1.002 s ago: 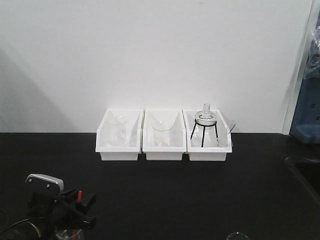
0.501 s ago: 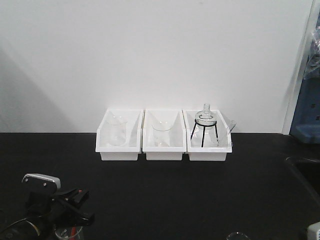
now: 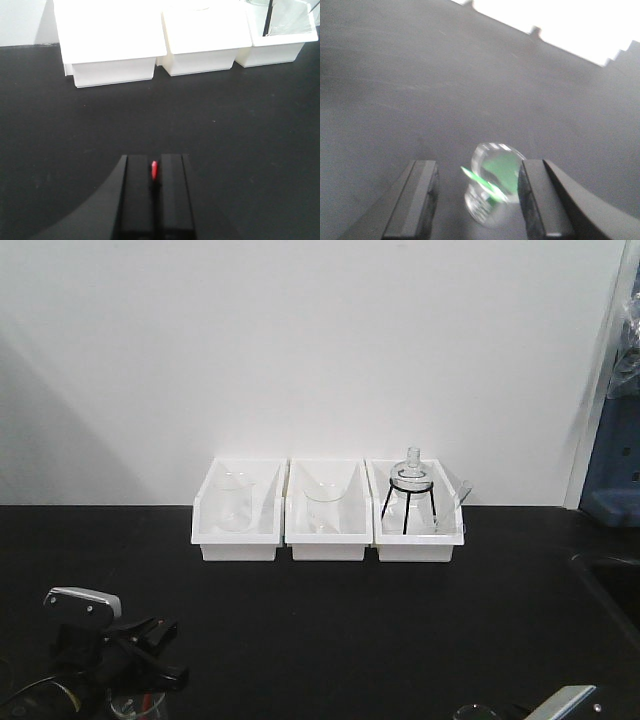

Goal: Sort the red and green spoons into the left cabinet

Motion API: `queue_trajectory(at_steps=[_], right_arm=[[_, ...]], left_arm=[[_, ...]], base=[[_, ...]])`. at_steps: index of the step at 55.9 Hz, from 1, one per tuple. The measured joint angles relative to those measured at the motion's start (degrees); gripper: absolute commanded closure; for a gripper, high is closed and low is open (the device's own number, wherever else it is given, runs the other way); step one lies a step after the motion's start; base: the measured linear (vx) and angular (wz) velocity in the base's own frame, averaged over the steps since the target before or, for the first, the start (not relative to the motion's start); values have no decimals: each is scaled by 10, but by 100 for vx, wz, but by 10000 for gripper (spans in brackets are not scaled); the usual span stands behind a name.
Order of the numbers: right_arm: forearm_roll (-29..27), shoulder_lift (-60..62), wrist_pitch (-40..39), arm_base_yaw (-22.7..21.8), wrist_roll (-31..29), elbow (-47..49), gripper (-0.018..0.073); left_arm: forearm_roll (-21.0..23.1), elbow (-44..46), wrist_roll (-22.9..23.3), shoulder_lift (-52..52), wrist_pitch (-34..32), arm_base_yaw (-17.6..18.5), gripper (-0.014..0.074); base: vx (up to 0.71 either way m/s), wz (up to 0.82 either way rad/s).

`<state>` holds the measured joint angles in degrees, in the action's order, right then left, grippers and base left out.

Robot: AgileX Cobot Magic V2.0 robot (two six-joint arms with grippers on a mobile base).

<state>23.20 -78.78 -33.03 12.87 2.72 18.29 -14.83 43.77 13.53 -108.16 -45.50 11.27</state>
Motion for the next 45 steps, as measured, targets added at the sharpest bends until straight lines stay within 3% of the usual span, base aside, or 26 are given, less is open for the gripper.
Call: queue_trajectory(at_steps=[23,45], right_arm=[[9,-96,-96,0,-4,1,183],[-64,-123,-122,0,-37,3,424]], left_arm=[[0,0,0,0,0,0,488],[0,0,0,0,0,0,488]], base=[[0,0],[0,0]])
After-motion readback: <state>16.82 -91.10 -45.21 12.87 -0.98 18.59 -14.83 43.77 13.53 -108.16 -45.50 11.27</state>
